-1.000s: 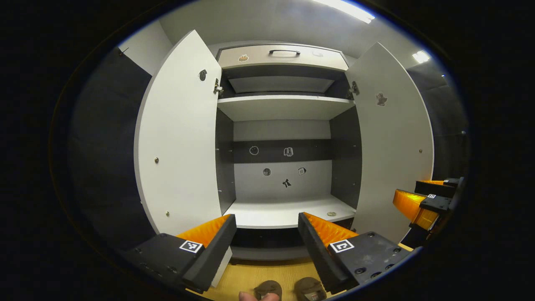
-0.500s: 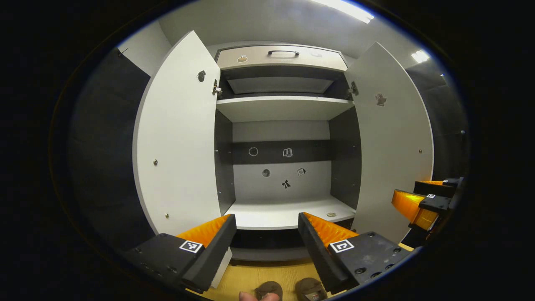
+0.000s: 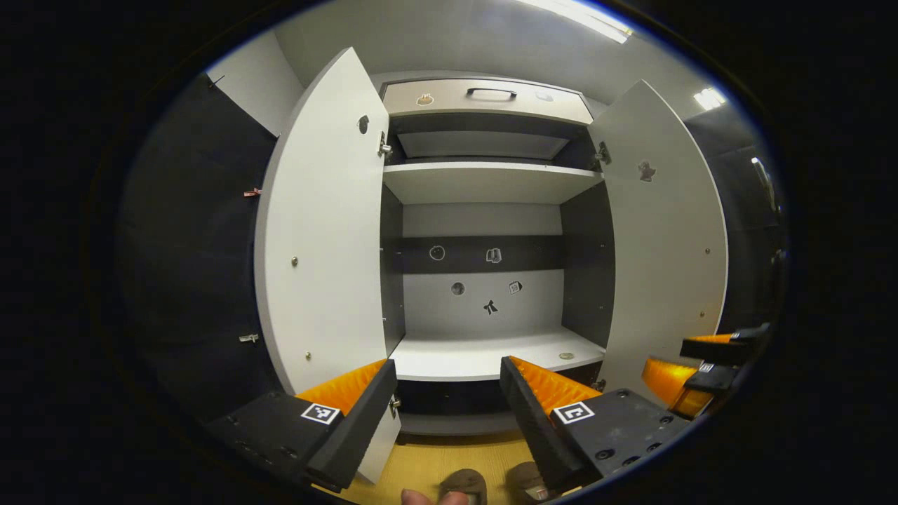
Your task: Grab one shoe with the right hand and put it into the shoe cabinet, grab the other shoe with the left hand and put it into the shoe cabinet; then close the right door with the right hand and the left door with the left hand.
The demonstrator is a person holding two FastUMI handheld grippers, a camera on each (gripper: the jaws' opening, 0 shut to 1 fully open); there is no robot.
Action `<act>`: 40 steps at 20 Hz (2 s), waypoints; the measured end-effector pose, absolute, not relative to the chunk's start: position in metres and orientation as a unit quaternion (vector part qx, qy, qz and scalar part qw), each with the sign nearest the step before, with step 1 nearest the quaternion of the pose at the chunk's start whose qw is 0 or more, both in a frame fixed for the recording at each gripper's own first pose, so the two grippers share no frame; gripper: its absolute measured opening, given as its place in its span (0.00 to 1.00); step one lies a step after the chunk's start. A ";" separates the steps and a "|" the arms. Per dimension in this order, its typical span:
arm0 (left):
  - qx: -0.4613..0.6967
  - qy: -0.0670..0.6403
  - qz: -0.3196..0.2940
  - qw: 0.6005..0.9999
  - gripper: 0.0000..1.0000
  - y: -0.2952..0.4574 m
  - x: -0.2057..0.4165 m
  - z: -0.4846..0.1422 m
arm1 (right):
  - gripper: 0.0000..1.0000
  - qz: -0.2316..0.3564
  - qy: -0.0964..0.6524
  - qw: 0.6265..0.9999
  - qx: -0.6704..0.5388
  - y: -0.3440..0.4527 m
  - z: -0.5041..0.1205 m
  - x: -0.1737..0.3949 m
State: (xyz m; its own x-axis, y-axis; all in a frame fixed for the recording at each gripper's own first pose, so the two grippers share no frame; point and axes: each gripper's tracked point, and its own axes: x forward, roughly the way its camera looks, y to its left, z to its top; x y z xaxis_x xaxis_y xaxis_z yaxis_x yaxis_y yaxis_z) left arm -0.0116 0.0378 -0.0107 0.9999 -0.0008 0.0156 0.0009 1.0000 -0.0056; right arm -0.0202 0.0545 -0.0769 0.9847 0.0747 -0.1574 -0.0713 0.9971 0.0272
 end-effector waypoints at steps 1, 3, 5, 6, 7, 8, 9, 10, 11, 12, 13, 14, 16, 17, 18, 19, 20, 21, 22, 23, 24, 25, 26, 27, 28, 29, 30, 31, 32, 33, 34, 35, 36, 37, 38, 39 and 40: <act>-0.003 -0.006 -0.001 1.000 0.95 0.043 -0.013 -0.015 | 0.98 0.040 0.097 0.994 0.011 0.061 -0.094 -0.025; -0.005 -0.002 -0.003 1.000 0.95 0.053 -0.017 -0.023 | 0.98 0.049 0.133 0.990 0.016 0.074 -0.130 -0.034; -0.006 -0.001 -0.006 1.000 0.95 0.061 -0.020 -0.028 | 0.98 0.056 0.167 0.984 0.016 0.087 -0.166 -0.044; -0.005 0.000 -0.008 1.000 0.95 0.065 -0.022 -0.031 | 0.98 0.059 0.187 0.981 0.013 0.092 -0.186 -0.049; -0.002 0.000 -0.010 1.000 0.95 0.068 -0.022 -0.035 | 0.98 0.060 0.206 0.977 0.009 0.097 -0.205 -0.053; 0.000 0.000 -0.012 1.000 0.95 0.071 -0.023 -0.036 | 0.98 0.062 0.224 0.973 0.007 0.101 -0.224 -0.058; 0.003 -0.001 -0.014 1.000 0.95 0.073 -0.024 -0.038 | 0.98 0.069 0.242 0.968 0.009 0.108 -0.242 -0.062; 0.005 0.000 -0.015 1.000 0.95 0.076 -0.025 -0.040 | 0.98 0.074 0.262 0.962 0.010 0.113 -0.261 -0.069; 0.007 0.001 -0.016 1.000 0.94 0.078 -0.025 -0.043 | 0.98 0.077 0.286 0.955 0.013 0.119 -0.281 -0.073; 0.007 0.001 -0.017 1.000 0.95 0.079 -0.025 -0.044 | 0.99 0.076 0.306 0.949 0.018 0.122 -0.298 -0.075; 0.006 0.001 -0.019 1.000 0.95 0.081 -0.026 -0.046 | 0.98 0.075 0.327 0.942 0.028 0.125 -0.315 -0.078; 0.005 0.002 -0.021 1.000 0.95 0.083 -0.025 -0.048 | 0.98 0.070 0.344 0.936 0.035 0.127 -0.328 -0.082; 0.006 0.007 -0.022 1.000 0.95 0.087 -0.025 -0.054 | 0.99 0.061 0.379 0.922 0.047 0.130 -0.357 -0.089; 0.007 0.010 -0.022 1.000 0.95 0.090 -0.025 -0.058 | 0.99 0.057 0.389 0.918 0.048 0.132 -0.367 -0.091; 0.006 0.013 -0.022 1.000 0.95 0.092 -0.025 -0.061 | 0.99 0.054 0.397 0.915 0.046 0.132 -0.379 -0.090; 0.006 0.016 -0.022 1.000 0.95 0.094 -0.024 -0.065 | 0.99 0.051 0.404 0.912 0.042 0.133 -0.390 -0.088; 0.004 0.019 -0.021 1.000 0.95 0.096 -0.024 -0.068 | 0.99 0.044 0.411 0.910 0.041 0.132 -0.401 -0.086; 0.003 0.022 -0.022 1.000 0.95 0.099 -0.024 -0.071 | 0.99 0.039 0.417 0.907 0.042 0.133 -0.411 -0.081; 0.003 0.025 -0.022 0.999 0.95 0.101 -0.023 -0.074 | 0.99 0.031 0.425 0.904 0.046 0.133 -0.422 -0.078; 0.004 0.028 -0.022 0.999 0.95 0.103 -0.023 -0.077 | 0.99 0.023 0.430 0.901 0.051 0.133 -0.430 -0.073; 0.005 0.029 -0.022 0.999 0.95 0.105 -0.023 -0.078 | 0.96 0.016 0.430 0.901 0.053 0.132 -0.437 -0.068; 0.006 0.032 -0.022 0.999 0.95 0.106 -0.023 -0.081 | 0.96 0.011 0.431 0.901 0.051 0.131 -0.443 -0.063; 0.006 0.035 -0.021 0.999 0.95 0.107 -0.023 -0.083 | 0.92 0.010 0.431 0.901 0.045 0.133 -0.453 -0.058; 0.006 0.037 -0.020 0.999 0.95 0.108 -0.023 -0.085 | 0.87 0.009 0.432 0.901 0.039 0.134 -0.461 -0.053; 0.006 0.038 -0.020 0.999 0.95 0.109 -0.024 -0.085 | 0.80 0.008 0.433 0.900 0.037 0.137 -0.468 -0.048; 0.005 0.039 -0.019 0.999 0.95 0.110 -0.024 -0.086 | 0.77 0.004 0.437 0.899 0.035 0.137 -0.476 -0.045; 0.006 0.040 -0.020 0.999 0.94 0.111 -0.024 -0.086 | 0.66 -0.009 0.434 0.900 0.028 0.132 -0.480 -0.040; 0.008 0.040 -0.020 0.999 0.93 0.110 -0.023 -0.087 | 0.60 -0.022 0.426 0.904 0.025 0.128 -0.481 -0.033; 0.009 0.040 -0.022 0.999 0.93 0.110 -0.023 -0.086 | 0.42 -0.028 0.421 0.906 0.033 0.128 -0.479 -0.030; 0.009 0.040 -0.023 0.999 0.93 0.108 -0.023 -0.087 | 0.30 -0.028 0.417 0.907 0.046 0.131 -0.479 -0.027; 0.008 0.041 -0.023 0.999 0.93 0.107 -0.023 -0.087 | 0.25 -0.028 0.413 0.909 0.046 0.129 -0.474 -0.026; 0.005 0.043 -0.024 0.999 0.93 0.105 -0.023 -0.088 | 0.25 -0.029 0.408 0.911 0.047 0.127 -0.474 -0.024; 0.002 0.044 -0.026 0.999 0.93 0.103 -0.023 -0.088 | 0.09 -0.024 0.404 0.913 0.045 0.128 -0.467 -0.024; 0.000 0.044 -0.027 0.999 0.93 0.102 -0.022 -0.089 | 0.09 -0.019 0.402 0.914 0.045 0.127 -0.464 -0.023; -0.001 0.045 -0.027 0.999 0.93 0.100 -0.023 -0.089 | 0.09 -0.016 0.400 0.915 0.048 0.127 -0.459 -0.024; -0.001 0.046 -0.027 0.999 0.93 0.099 -0.022 -0.090 | 0.09 -0.013 0.396 0.917 0.046 0.125 -0.451 -0.024; -0.001 0.046 -0.028 0.999 0.93 0.097 -0.022 -0.091 | 0.09 -0.008 0.390 0.920 0.044 0.122 -0.441 -0.025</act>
State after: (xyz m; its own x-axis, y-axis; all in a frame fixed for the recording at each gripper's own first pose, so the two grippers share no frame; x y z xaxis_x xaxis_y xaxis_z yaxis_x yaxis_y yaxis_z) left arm -0.0219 0.0973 -0.0909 0.9941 -0.0559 -0.0928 0.0558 0.9984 -0.0037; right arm -0.0247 0.1224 -0.4408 0.6963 0.0187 -0.7175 0.0495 0.9960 0.0740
